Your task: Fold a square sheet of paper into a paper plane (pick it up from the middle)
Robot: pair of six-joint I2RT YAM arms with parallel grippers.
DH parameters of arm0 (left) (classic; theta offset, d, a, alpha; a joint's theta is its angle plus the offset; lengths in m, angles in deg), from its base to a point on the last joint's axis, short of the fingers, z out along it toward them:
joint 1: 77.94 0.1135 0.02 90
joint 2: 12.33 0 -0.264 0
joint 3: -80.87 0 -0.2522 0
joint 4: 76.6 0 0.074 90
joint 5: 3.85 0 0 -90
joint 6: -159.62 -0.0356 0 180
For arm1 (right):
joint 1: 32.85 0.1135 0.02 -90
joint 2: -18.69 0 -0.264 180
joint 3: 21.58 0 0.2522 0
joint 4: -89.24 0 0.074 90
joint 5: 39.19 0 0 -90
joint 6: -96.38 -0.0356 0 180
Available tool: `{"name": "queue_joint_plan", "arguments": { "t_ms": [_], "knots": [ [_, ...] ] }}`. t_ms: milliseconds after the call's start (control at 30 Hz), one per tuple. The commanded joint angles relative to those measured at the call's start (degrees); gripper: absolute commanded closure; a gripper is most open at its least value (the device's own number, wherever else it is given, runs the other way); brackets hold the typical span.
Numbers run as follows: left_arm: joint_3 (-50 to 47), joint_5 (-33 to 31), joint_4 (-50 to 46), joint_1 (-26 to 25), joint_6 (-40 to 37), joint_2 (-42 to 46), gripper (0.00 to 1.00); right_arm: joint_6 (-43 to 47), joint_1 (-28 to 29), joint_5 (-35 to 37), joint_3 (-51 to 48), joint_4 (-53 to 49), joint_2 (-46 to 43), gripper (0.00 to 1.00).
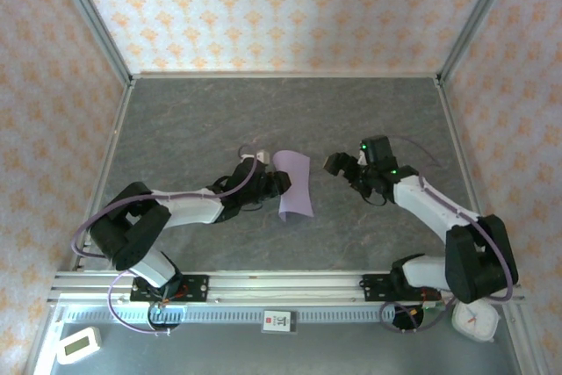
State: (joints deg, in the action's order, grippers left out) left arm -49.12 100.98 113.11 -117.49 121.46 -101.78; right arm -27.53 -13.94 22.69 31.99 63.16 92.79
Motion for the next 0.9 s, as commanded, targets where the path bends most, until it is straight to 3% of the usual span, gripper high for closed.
{"name": "queue_joint_plan", "arguments": {
  "t_ms": [0, 367, 633, 867],
  "knots": [
    [-0.8, 0.3, -0.1, 1.3, -2.0, -0.9, 0.54, -3.8, 2.2, -0.5, -1.0, 5.8, 1.6, 0.04],
    [-2.3, -0.6, -4.9, 3.9, -6.0, 1.6, 0.53, -7.2, 5.9, -3.8, 0.2, 12.8, 7.6, 0.06],
    [-4.5, -1.2, -6.4, 6.1, -7.3, 4.4, 0.35, -8.1, 8.7, -5.2, 2.0, 15.3, 10.9, 0.06],
    [-5.4, -0.5, -6.6, 7.9, -8.3, 5.3, 0.33, -8.8, 11.9, -6.5, 4.9, 17.5, 13.9, 0.09]
  ]
}}
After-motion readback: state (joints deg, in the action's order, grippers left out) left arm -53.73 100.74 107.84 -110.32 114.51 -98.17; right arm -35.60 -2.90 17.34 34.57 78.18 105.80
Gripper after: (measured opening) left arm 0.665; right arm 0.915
